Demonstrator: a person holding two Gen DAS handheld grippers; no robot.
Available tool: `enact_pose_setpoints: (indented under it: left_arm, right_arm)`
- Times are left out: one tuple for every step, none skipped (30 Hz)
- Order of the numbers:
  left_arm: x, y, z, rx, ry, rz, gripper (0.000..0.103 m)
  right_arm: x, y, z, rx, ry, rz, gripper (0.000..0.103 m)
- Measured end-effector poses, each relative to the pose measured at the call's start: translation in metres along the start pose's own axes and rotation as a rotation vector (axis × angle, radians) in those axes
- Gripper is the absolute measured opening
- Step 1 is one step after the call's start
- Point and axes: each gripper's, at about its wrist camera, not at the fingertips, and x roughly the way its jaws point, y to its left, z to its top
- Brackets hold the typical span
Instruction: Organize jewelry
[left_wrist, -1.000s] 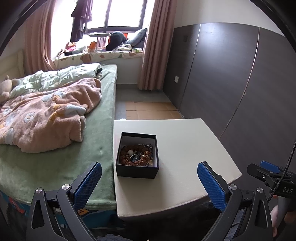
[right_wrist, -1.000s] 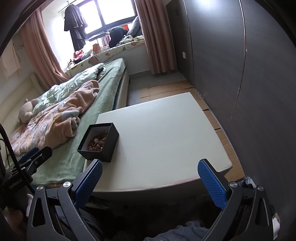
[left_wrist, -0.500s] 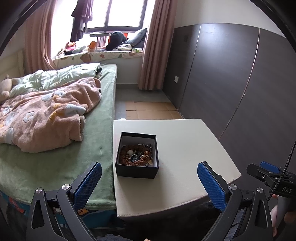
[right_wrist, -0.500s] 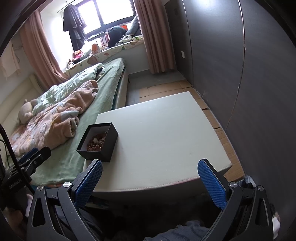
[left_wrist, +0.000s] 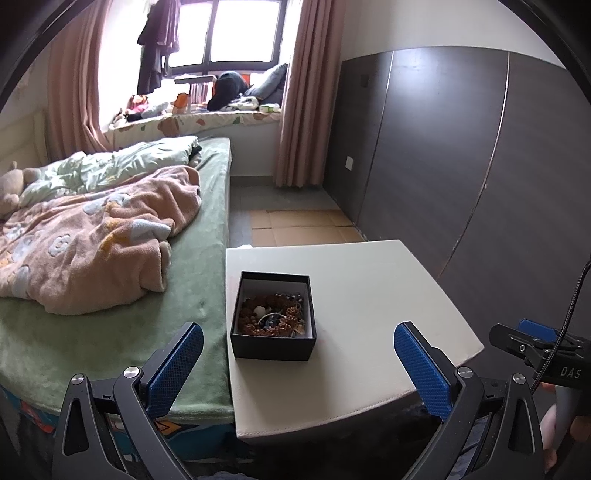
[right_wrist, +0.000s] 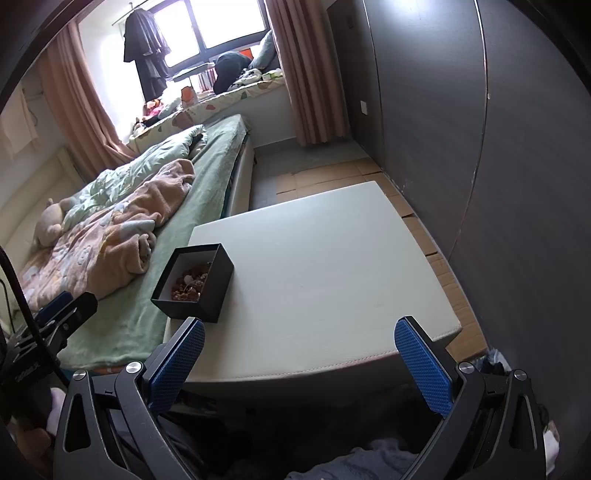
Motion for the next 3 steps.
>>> enact_pose_setpoints:
  left_arm:
    - [0.0001, 0.0000, -0.0001, -0.001, 0.000, 0.001, 0.103]
    - [0.0005, 0.0008, 0.0001, -0.005, 0.002, 0.000, 0.103]
    - [0.0010, 0.0016, 0.0003, -0.007, 0.004, -0.001, 0.103]
  right_arm:
    - [0.0001, -0.0005, 0.0000, 0.000, 0.000, -0.001, 0.103]
    - [0.0001, -0.0010, 0.0000, 0.000, 0.001, -0.001, 0.103]
    - [0.0002, -0.0014, -0.0006, 0.001, 0.001, -0.002, 0.103]
